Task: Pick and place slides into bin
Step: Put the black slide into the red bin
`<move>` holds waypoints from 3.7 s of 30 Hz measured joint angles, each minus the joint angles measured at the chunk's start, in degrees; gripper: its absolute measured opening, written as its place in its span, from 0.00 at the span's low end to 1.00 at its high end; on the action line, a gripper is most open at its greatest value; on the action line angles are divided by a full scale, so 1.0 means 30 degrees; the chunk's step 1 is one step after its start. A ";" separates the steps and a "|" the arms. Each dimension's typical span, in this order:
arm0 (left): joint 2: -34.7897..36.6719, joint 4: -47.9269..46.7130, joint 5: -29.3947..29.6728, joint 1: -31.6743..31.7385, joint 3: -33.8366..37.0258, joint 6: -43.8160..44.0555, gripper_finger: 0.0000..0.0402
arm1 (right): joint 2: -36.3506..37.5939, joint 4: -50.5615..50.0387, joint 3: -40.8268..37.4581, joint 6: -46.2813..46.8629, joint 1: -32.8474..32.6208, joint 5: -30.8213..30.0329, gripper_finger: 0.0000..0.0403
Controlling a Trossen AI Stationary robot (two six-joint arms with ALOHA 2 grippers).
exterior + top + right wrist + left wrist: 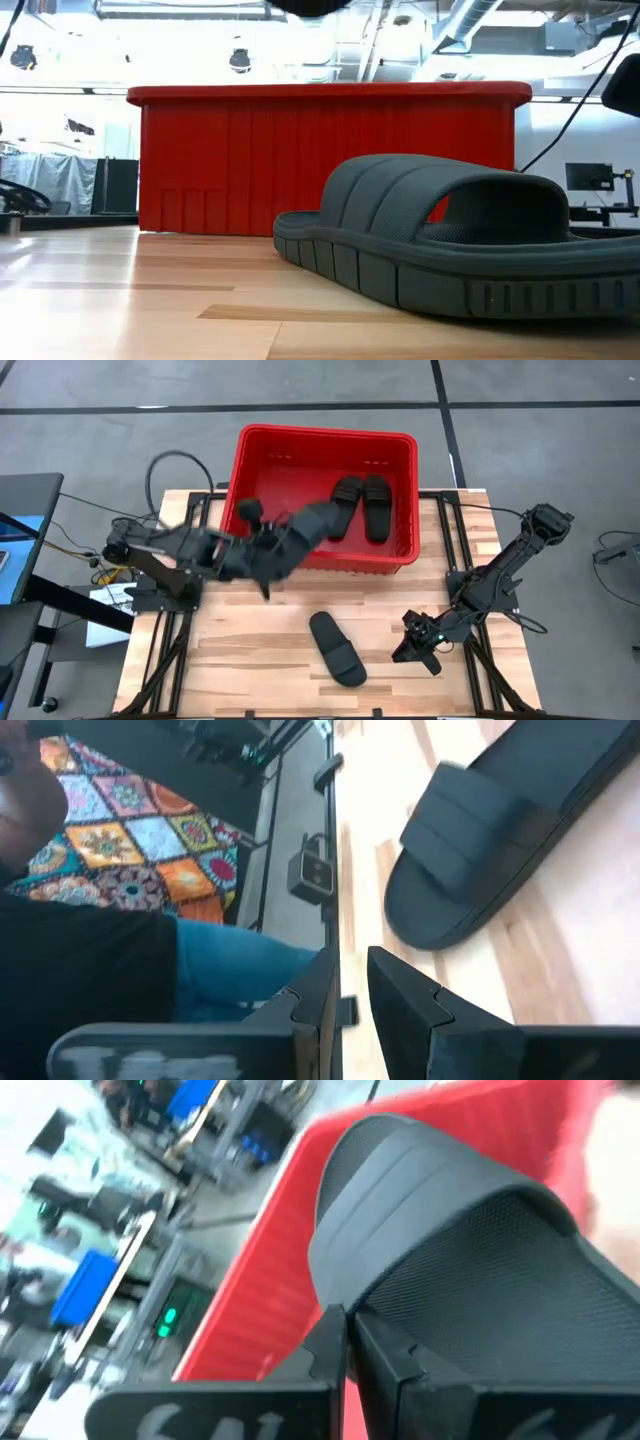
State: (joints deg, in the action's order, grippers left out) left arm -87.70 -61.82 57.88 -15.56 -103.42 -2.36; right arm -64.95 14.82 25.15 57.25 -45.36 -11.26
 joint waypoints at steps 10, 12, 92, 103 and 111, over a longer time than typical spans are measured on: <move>-0.0003 -0.0422 -0.3451 0.7245 -0.0094 -0.2926 0.00 | 0.0000 -0.1191 0.0000 -0.0080 0.0174 -0.3159 0.14; -0.0007 -0.0155 -0.4338 0.8789 -0.0092 -0.3728 0.00 | 0.0000 -0.1796 0.0000 -0.0077 0.0315 -0.3718 0.14; 0.0139 1.4887 -1.4374 1.9701 1.2732 -0.6838 0.33 | 0.0000 -0.6312 -0.0007 0.3248 0.6594 -0.2102 0.14; 0.5117 1.5067 -1.7493 1.8752 0.9758 -0.4292 0.33 | 0.0000 -0.3427 -0.0007 -0.2741 0.5903 -0.0183 0.14; 0.9347 1.4005 -2.0741 1.8520 0.9874 0.1792 0.33 | 0.0000 -0.2298 -0.0007 -0.6235 0.4731 -0.0161 0.14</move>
State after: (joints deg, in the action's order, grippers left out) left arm -59.66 -19.81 -4.34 39.99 -73.80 3.02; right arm -64.95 7.93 25.12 38.55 -31.17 -11.75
